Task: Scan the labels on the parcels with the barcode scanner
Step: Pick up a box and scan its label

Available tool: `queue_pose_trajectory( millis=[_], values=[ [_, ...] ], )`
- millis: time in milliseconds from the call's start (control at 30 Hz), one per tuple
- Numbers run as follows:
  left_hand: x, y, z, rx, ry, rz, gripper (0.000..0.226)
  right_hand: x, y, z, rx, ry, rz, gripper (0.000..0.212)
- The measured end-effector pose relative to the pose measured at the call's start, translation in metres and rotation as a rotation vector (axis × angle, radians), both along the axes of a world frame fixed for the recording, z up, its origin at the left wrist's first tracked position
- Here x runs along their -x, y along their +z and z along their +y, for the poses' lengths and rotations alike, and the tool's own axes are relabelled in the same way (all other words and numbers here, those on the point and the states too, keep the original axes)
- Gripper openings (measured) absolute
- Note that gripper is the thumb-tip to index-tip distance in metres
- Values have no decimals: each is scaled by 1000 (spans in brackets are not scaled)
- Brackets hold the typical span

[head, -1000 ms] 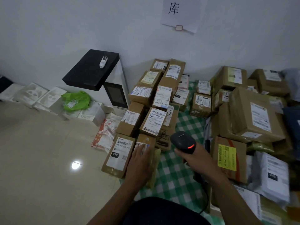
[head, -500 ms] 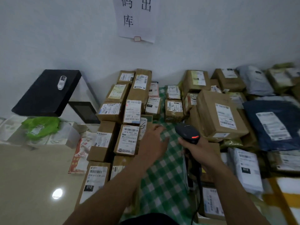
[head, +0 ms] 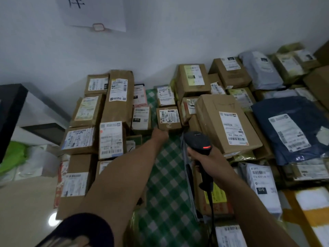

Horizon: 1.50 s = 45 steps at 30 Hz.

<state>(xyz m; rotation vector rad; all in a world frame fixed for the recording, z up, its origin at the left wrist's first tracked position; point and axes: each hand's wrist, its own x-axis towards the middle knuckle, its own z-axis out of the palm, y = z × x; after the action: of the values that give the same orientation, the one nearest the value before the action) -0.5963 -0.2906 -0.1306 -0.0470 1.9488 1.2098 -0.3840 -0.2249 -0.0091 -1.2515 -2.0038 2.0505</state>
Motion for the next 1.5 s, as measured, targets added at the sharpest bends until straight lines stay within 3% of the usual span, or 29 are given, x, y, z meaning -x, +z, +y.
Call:
queue_pose_trajectory(
  millis=[200,367,500,633,767,1067,1167,1200,1333,1500],
  values=[
    [10,0,10,-126,297,-208,33,7,-8,7,62,-39,-27,27],
    [-3,7,4,-159,386,-238,33,6,-6,8,55,-43,-26,15],
    [-33,14,-10,-117,473,-157,38,2,2,4,26,-29,-18,12],
    [-68,30,-28,-183,580,-97,33,-10,6,-1,28,-65,9,26],
    [-111,63,-54,-300,537,-2,32,-23,14,-7,-27,-126,50,12],
    [-179,129,-149,-455,424,45,29,-47,53,-49,-122,-261,179,43],
    [-189,140,-167,-468,382,21,30,-54,44,-58,-140,-218,167,69],
    [-193,143,-171,-466,373,24,30,-54,46,-63,-128,-215,185,68],
    [-208,156,-182,-457,359,122,33,-55,69,-89,-78,-233,278,24],
    [-218,175,-181,-617,424,198,55,-66,80,-109,-93,-180,327,25]
  ],
)
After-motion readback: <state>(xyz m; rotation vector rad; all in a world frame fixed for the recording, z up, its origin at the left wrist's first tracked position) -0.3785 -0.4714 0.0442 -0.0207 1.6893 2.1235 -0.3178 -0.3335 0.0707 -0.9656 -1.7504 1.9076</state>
